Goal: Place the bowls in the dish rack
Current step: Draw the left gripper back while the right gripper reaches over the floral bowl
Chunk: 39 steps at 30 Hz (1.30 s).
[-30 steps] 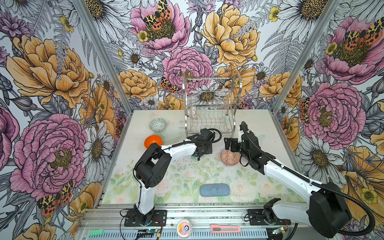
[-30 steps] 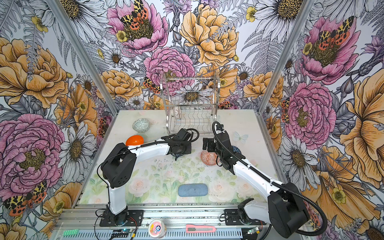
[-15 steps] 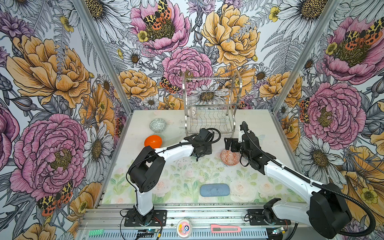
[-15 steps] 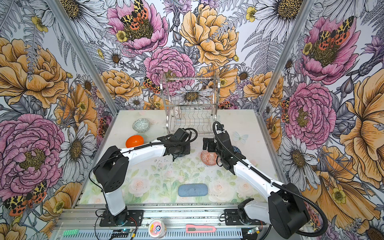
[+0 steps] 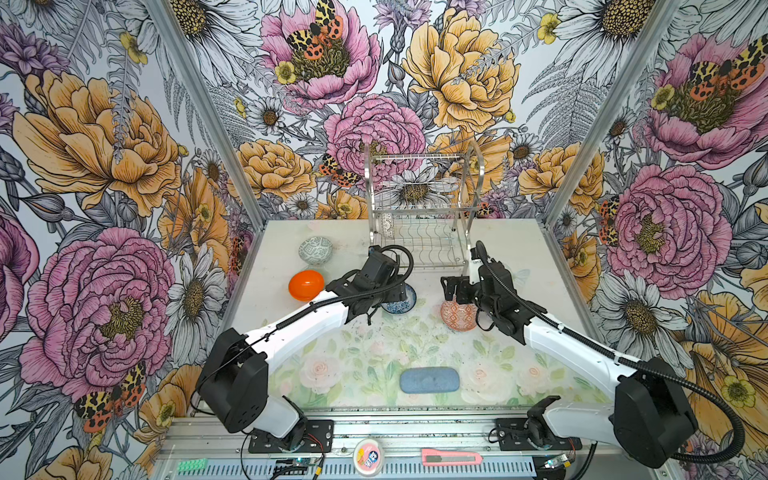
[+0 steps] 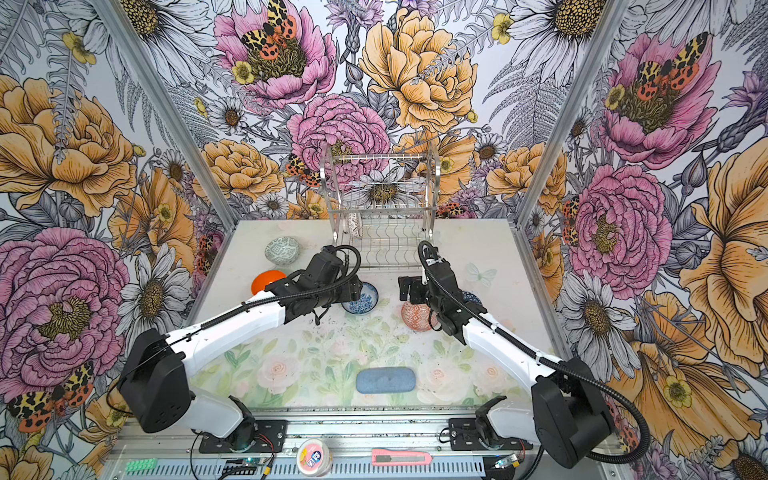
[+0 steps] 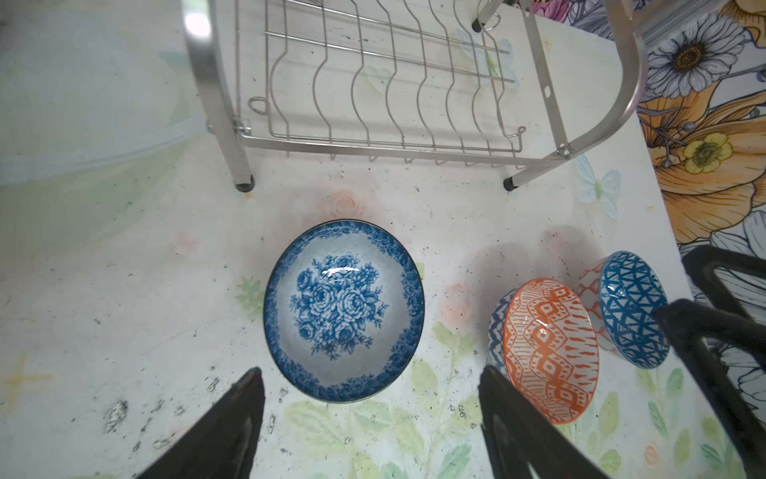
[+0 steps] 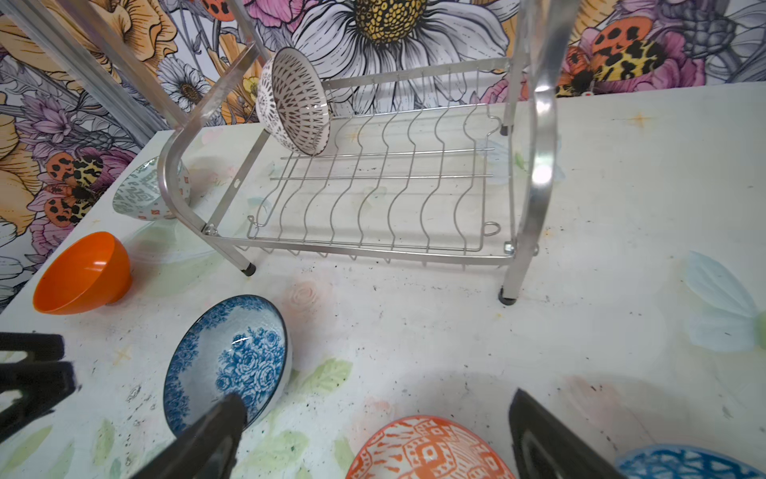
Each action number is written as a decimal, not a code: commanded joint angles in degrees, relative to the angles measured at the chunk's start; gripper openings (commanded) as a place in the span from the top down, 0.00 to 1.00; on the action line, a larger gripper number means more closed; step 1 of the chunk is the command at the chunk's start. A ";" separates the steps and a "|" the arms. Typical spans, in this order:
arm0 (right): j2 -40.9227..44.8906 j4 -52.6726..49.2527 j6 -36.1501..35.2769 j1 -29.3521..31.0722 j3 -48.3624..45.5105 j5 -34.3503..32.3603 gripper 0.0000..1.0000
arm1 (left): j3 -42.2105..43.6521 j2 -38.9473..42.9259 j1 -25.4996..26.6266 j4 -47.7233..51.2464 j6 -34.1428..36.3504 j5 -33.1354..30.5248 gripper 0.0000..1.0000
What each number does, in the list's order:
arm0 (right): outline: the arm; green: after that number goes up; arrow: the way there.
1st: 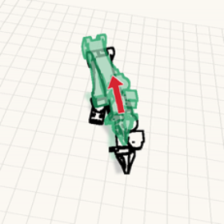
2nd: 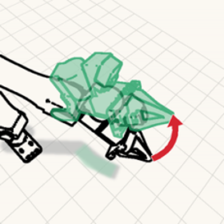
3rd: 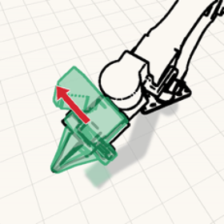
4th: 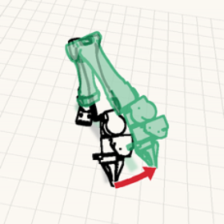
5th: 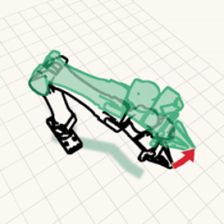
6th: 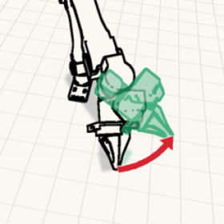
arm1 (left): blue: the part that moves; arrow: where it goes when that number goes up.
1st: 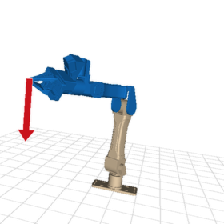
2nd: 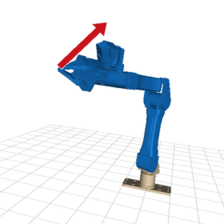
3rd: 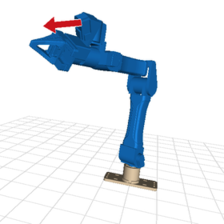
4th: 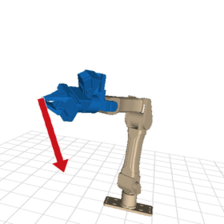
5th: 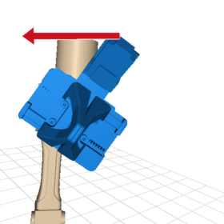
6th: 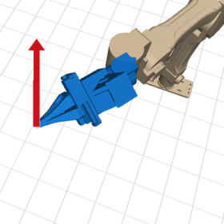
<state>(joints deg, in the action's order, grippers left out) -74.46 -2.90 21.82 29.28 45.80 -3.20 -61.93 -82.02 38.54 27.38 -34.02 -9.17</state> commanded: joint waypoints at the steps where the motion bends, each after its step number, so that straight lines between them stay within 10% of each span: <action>1: -4.04 -1.07 -4.62 4.29 5.56 -0.25 0.00 | 3.49 5.44 -2.91 -0.06 -0.74 -0.76 0.04; 18: -29.61 -8.63 -11.03 19.73 25.87 -4.70 0.11 | 25.22 27.94 -25.53 -4.68 -6.50 17.78 0.01; 39: -42.47 -15.12 -12.77 22.59 36.55 -7.72 0.51 | 27.65 28.85 -29.57 -6.92 -6.05 21.57 0.01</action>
<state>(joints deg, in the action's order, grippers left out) -115.52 -16.86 9.26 51.20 80.31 -10.07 -35.09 -53.98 9.58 22.35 -40.16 11.00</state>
